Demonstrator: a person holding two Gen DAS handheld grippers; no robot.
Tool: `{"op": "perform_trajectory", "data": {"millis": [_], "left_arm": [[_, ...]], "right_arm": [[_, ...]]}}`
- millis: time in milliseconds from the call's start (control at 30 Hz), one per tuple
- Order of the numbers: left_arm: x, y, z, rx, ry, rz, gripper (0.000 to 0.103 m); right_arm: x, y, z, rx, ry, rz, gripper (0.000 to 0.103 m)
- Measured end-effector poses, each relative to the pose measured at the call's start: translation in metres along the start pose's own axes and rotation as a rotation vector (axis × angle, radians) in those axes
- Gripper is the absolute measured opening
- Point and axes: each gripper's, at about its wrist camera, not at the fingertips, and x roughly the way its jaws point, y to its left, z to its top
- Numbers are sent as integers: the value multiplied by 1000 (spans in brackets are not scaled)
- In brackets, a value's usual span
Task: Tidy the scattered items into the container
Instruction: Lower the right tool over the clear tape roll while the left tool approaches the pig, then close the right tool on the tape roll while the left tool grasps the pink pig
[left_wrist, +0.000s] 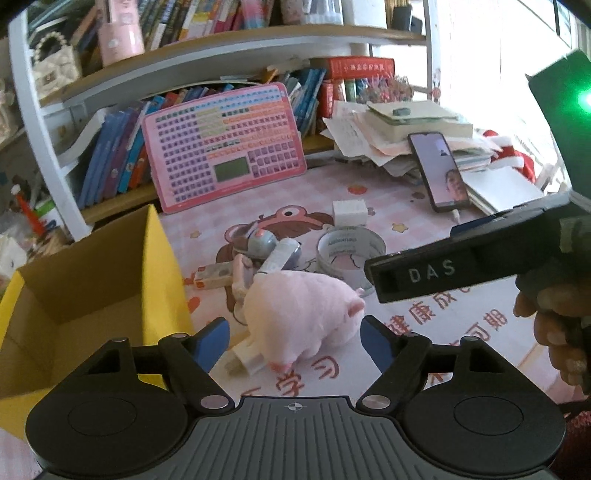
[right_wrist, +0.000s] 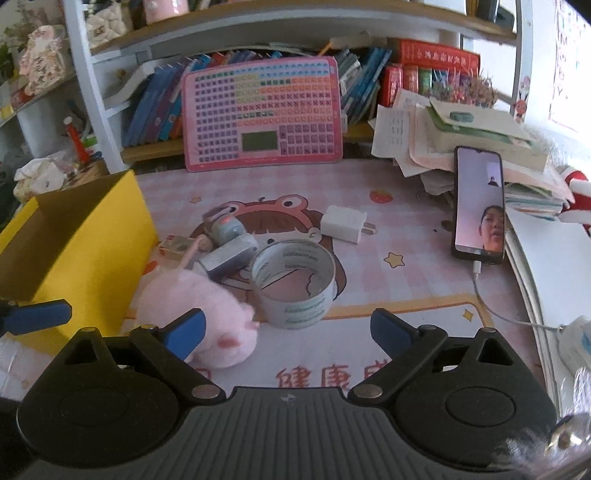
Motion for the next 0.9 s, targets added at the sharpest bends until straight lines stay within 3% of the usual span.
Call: {"op": "perform_trajectory", "data": {"millis": [267,533,900], "left_arm": [[42,-16,14,37,74,34,81],[71,-17,19,29,114,89,93],[95,-11,23,-42,154,67,98]], "right_arm": [[48,-20,23,-25,68,34,98],[84,-18,40,-86,108,70,98],[126,-13,48,-124,187,75,98]]}}
